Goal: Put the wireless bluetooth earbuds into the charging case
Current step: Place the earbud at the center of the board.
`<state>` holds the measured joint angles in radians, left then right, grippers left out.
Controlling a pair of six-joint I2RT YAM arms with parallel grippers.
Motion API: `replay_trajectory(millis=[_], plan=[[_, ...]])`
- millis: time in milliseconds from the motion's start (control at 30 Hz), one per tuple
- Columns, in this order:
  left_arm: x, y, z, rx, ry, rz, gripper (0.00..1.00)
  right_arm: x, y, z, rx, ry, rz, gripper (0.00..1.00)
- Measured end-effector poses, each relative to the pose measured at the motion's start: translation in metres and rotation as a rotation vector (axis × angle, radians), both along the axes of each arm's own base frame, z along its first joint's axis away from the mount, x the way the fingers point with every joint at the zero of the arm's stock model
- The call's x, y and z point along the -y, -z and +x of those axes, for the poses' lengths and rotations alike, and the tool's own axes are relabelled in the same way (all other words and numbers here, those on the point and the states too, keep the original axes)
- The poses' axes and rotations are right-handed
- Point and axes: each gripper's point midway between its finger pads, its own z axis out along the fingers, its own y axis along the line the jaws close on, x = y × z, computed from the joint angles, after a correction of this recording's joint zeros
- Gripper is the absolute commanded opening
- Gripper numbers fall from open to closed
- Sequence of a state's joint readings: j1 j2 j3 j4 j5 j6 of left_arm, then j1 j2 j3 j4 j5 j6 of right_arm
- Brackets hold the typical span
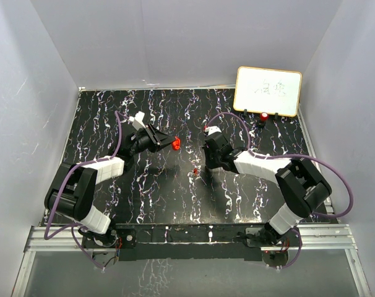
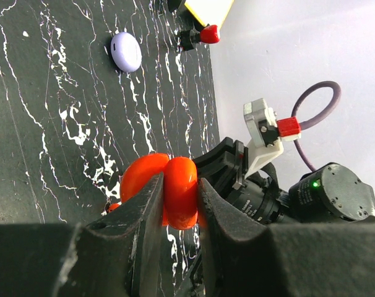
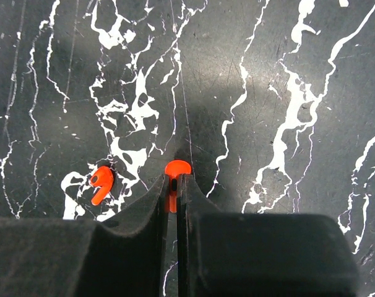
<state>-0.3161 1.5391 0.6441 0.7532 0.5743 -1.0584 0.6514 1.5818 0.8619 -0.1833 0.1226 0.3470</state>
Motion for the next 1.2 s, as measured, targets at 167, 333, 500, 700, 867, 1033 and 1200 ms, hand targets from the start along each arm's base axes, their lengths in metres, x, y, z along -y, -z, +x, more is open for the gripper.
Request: replay_trajectory(millis=[167,333,500,700,867,1033,1200], plan=[[0.000,0.000,0.000,0.001,0.000,0.000,0.00,0.003,0.010,0.000,-0.017,0.007,-0.022,0.00],[0.000,0.000,0.000,0.000,0.000,0.001,0.00,0.003,0.011,0.000,-0.019,0.011,-0.025,0.00],[0.000,0.001,0.000,0.001,-0.001,0.003,0.00,0.003,0.011,0.000,-0.020,0.012,-0.025,0.09],[-0.001,0.001,0.000,0.000,-0.002,0.004,0.00,0.004,0.015,-0.001,-0.029,0.013,-0.031,0.15],[-0.001,0.001,0.000,0.000,-0.002,0.004,0.00,0.003,0.015,-0.001,-0.030,0.017,-0.028,0.24],[-0.001,0.001,0.000,0.000,-0.003,0.004,0.00,0.004,0.015,-0.001,-0.032,0.021,-0.027,0.38],[-0.002,0.001,0.001,0.001,-0.006,0.004,0.00,0.006,0.007,-0.004,-0.039,0.022,-0.035,0.48]])
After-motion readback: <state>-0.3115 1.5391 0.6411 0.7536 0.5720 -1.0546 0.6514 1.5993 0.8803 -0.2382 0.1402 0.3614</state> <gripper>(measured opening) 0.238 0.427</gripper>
